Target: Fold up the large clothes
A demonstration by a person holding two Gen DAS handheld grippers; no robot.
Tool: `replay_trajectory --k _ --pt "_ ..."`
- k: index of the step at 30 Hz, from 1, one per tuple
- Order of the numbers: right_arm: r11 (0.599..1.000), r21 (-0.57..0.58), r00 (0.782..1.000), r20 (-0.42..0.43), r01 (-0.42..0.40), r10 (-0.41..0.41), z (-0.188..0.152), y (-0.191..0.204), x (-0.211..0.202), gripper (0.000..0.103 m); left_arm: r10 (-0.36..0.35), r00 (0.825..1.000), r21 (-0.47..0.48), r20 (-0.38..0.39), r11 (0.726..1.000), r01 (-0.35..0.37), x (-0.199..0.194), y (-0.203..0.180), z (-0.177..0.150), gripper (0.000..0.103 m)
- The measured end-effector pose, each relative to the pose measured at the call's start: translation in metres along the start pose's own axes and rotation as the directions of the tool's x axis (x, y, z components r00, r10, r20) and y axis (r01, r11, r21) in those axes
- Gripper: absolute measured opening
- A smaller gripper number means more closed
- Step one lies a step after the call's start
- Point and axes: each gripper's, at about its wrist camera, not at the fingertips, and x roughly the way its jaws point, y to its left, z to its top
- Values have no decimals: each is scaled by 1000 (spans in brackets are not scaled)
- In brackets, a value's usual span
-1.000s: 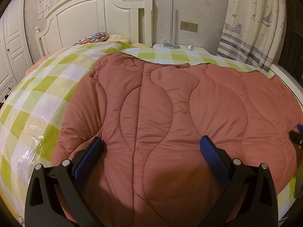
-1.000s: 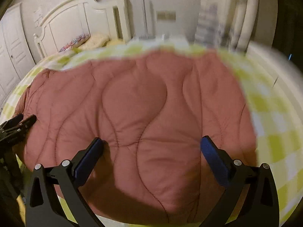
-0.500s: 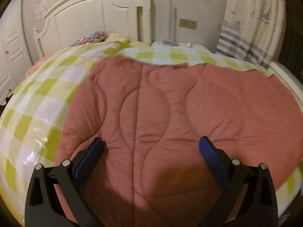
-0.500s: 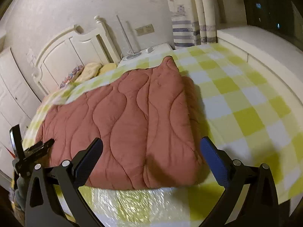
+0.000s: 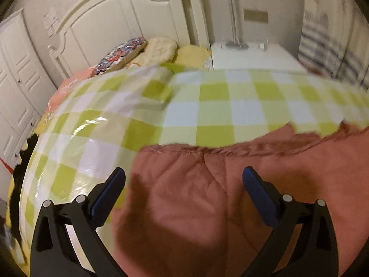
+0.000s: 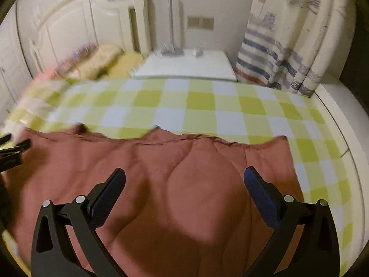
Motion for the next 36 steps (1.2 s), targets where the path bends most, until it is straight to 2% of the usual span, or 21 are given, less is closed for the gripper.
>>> replay_trajectory --k 1,2,3,5,9,12,15,16,19,22,24,26,29,33,34,35,36 --pt "999 -20 999 -27 46 -46 -1 0 15 98 -11 1000 3 -23 1000 11 15 1 -4 101" --pt "999 -10 997 -67 47 -47 -6 -4 32 99 -58 998 -35 -32 998 57 25 7 -7 101" --pt "997 74 996 -75 -34 40 -14 -18 43 99 -75 997 -65 -24 995 73 25 12 -8 101" --pt "992 110 995 -63 -66 74 -16 -26 45 99 -86 996 -74 -19 994 84 26 16 -7 101" --pt "993 101 995 -62 -66 72 -17 -25 45 99 -87 996 -80 -13 993 86 28 16 -7 101" --pt "979 149 990 -1 -142 144 -19 -35 26 98 -71 997 -82 -3 994 71 26 16 -8 101" --pt "922 234 951 96 -307 292 -37 -60 -26 98 -61 998 -84 2 995 61 23 16 -8 101" --pt "896 237 926 149 -375 348 -51 -69 -53 98 -62 998 -83 2 995 62 23 17 -8 101" --pt "875 224 895 239 -429 377 -100 -89 -112 98 -62 998 -83 3 995 62 23 17 -8 101" --pt "836 272 874 247 -476 418 -154 -114 -137 98 -58 998 -83 7 995 59 21 17 -9 101" --pt "796 336 864 225 -503 451 -195 -124 -143 97 -52 999 -82 12 995 53 19 16 -9 101" --pt "747 388 841 206 -539 500 -222 -126 -141 84 -48 999 -80 13 996 49 19 16 -8 101" --pt "698 443 816 164 -563 555 -240 -116 -129 80 -48 999 -80 13 996 49 20 16 -8 101" --pt "718 424 823 138 -552 551 -226 -90 -114 80 -52 999 -82 9 995 52 20 16 -8 101" --pt "723 432 829 122 -539 546 -222 -84 -107 80 -57 998 -83 5 995 57 21 17 -8 101" --pt "730 456 844 97 -509 528 -219 -76 -97 81 -62 998 -85 3 994 62 22 17 -8 101" --pt "730 466 851 107 -500 515 -214 -71 -90 82 -68 998 -87 1 994 68 22 17 -7 101"
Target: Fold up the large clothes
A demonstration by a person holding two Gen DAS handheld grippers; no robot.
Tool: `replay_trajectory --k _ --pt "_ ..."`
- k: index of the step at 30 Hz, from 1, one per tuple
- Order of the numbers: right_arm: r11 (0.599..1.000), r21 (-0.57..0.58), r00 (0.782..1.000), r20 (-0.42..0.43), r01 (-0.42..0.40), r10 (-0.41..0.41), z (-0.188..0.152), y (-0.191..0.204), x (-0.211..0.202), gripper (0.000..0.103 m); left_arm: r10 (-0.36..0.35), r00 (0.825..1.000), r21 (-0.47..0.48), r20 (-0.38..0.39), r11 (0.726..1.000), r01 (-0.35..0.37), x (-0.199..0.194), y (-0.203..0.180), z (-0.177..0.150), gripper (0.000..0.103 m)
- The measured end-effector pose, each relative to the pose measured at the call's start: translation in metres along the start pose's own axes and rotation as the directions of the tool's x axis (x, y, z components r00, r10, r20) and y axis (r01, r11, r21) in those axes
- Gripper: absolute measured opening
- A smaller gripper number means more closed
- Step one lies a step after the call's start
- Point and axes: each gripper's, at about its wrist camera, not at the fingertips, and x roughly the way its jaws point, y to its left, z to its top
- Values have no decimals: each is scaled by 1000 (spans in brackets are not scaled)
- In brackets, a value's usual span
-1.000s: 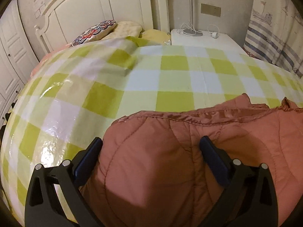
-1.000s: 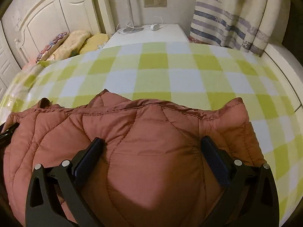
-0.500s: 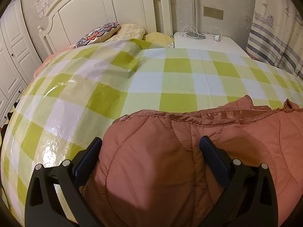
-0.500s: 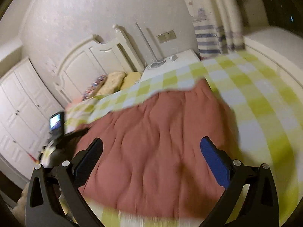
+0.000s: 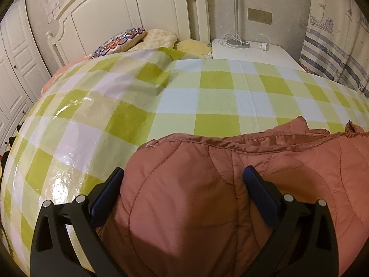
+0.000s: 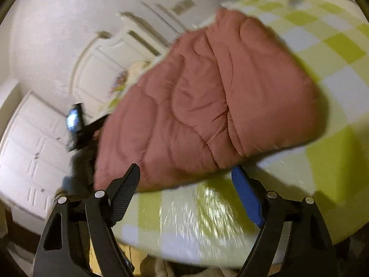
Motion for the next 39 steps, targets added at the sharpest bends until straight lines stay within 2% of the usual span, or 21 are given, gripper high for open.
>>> replay_trajectory --k 3,5,6,7,9,12,13,15,17,18,21,23,25,27,28,30,32,34,36,39 --pt "999 10 995 90 52 -53 7 7 11 86 -11 1000 -6 -2 1000 11 1 1 0 101" --pt "991 134 980 193 32 -57 18 1 17 90 -8 1000 -3 3 1000 8 1 1 -1 101" --pt "985 169 969 237 37 -77 22 -1 19 90 -2 1000 3 9 1000 2 1 0 -1 101" --pt "974 221 949 295 49 -114 27 -3 21 90 8 1000 10 16 1000 -8 0 -1 -2 101" --pt "956 289 922 352 54 -159 34 -5 22 91 27 999 29 27 999 -28 -2 -4 -2 101" --pt "946 325 890 424 21 -165 43 -11 22 91 38 999 35 33 999 -39 -2 -5 -1 101" --pt "952 307 889 440 -17 -126 47 -12 24 91 40 999 31 32 999 -41 -2 -5 -1 101" --pt "961 264 918 396 -87 -25 52 -15 28 73 39 999 17 31 999 -39 -2 -2 -1 101" --pt "960 244 941 334 -138 51 49 -20 33 38 39 999 12 33 999 -39 -3 -1 -2 101" --pt "961 226 940 332 -160 78 47 -20 29 36 42 999 14 34 999 -43 -4 -1 -3 101" --pt "966 145 916 375 -212 145 36 -9 -6 33 46 998 30 34 998 -47 -11 -4 -9 101" --pt "973 84 906 390 -216 168 25 2 -29 33 54 997 49 46 997 -56 -18 -7 -14 101" --pt "983 20 905 394 -182 160 11 14 -48 33 68 997 54 46 996 -70 -27 -8 -15 101" --pt "990 -72 898 416 -123 142 -3 28 -67 33 94 989 15 112 995 -97 -61 -12 -16 98" --pt "990 -93 894 426 -106 136 -7 30 -72 33 68 988 -8 140 998 -68 -76 -14 -15 98" --pt "989 -113 885 446 -92 134 -12 34 -83 33 -37 979 -15 202 999 41 -123 -34 -14 99" --pt "989 -123 877 464 -79 128 -14 38 -90 33 -80 968 41 239 997 72 -152 -64 -18 101" --pt "989 -133 873 472 -67 123 -16 38 -95 33 -93 967 143 237 988 61 -160 -102 -24 101" --pt "988 -147 870 479 -52 117 -18 42 -100 33 -60 977 233 204 972 11 -144 -145 -36 101" --pt "980 -197 870 484 6 92 -25 53 -107 33 -58 995 333 85 943 26 -103 -192 -65 101"
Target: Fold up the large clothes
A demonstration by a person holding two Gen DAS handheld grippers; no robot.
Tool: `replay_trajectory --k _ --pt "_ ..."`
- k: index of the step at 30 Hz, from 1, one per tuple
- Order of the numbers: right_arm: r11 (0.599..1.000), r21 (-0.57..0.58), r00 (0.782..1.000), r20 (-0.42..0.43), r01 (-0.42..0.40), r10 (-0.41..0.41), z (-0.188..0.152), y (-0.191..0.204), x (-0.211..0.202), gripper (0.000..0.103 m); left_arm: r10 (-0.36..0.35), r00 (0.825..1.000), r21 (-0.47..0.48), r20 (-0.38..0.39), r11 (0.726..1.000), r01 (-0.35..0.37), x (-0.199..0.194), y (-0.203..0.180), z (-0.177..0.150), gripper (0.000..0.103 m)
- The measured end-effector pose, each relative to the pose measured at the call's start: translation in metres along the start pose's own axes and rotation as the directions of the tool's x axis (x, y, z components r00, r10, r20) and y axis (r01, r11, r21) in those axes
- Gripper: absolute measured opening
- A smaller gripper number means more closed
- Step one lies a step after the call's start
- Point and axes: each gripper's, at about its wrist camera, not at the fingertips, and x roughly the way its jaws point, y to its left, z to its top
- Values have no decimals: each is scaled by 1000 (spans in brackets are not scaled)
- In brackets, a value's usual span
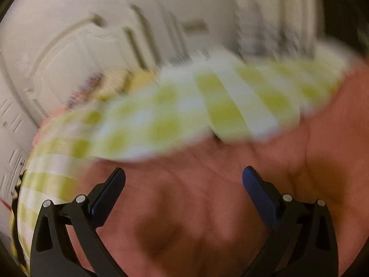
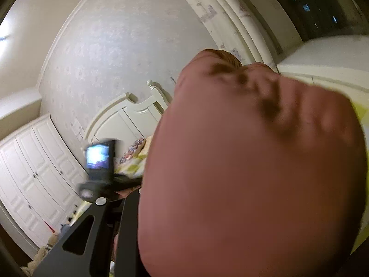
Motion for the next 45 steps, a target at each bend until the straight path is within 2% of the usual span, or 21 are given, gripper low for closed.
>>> replay_trajectory --k 1,3,7,10,14,16,19,20,22,25,27,28,30,32,36,38,40,41,42,43,45 --pt "1000 -28 1000 -13 12 -12 -1 5 1 33 -6 1000 34 -17 999 7 10 -13 -6 101" --pt "997 -69 999 -16 36 -37 -5 15 2 33 26 999 48 21 998 -27 1 -16 -7 101" --pt "990 -123 998 -1 65 -66 -2 30 -1 33 6 996 -27 95 1000 -3 -36 15 -16 101" --pt "981 -171 996 10 94 -94 -7 42 -2 33 -25 983 -79 181 996 39 -80 39 -50 101" --pt "963 -242 993 18 121 -120 -14 71 8 34 -112 980 5 163 994 113 -92 15 -95 100" --pt "943 -305 990 -6 133 -142 -23 90 18 34 -110 978 34 179 994 105 -88 -3 -111 99" --pt "896 -411 984 13 165 -176 -36 124 26 34 -173 971 10 163 985 174 -83 7 -110 99" --pt "882 -437 983 21 175 -185 -38 132 28 34 -204 967 6 153 979 206 -87 18 -108 95" --pt "860 -473 979 33 191 -199 -39 147 32 34 -210 956 -17 205 976 218 -104 46 -109 94" --pt "833 -504 971 49 227 -235 -42 167 43 34 -97 948 -188 304 969 159 -125 127 -115 96" --pt "810 -529 964 66 253 -258 -45 178 54 35 -1 963 -347 269 933 98 -112 192 -122 97" --pt "796 -546 961 72 262 -267 -47 184 58 35 -2 975 -402 220 911 93 -97 217 -127 97" --pt "748 -604 956 90 274 -278 -55 202 76 36 -56 993 -460 101 882 96 -54 251 -139 95" --pt "671 -684 951 118 287 -287 -74 228 92 36 -109 992 -442 65 888 126 -31 253 -148 95" --pt "558 -786 952 124 266 -281 -115 271 135 37 -179 978 -448 104 870 207 -24 254 -157 92" --pt "461 -855 952 110 237 -286 -148 289 168 39 -215 970 -461 112 854 242 -25 254 -159 92" --pt "296 -937 943 85 186 -321 -194 298 203 47 -262 958 -480 119 829 286 -22 263 -163 92" --pt "228 -960 935 74 160 -346 -210 298 216 49 -248 962 -486 117 830 273 -27 270 -168 92" --pt "133 -977 926 108 167 -363 -229 295 227 49 -236 964 -491 122 830 265 -30 278 -172 92" --pt "94 -980 927 131 175 -352 -237 292 230 49 -231 964 -509 130 819 265 -32 289 -177 92" --pt "85 -984 936 123 159 -331 -237 287 231 49 -174 974 -562 144 796 225 -44 316 -188 92"
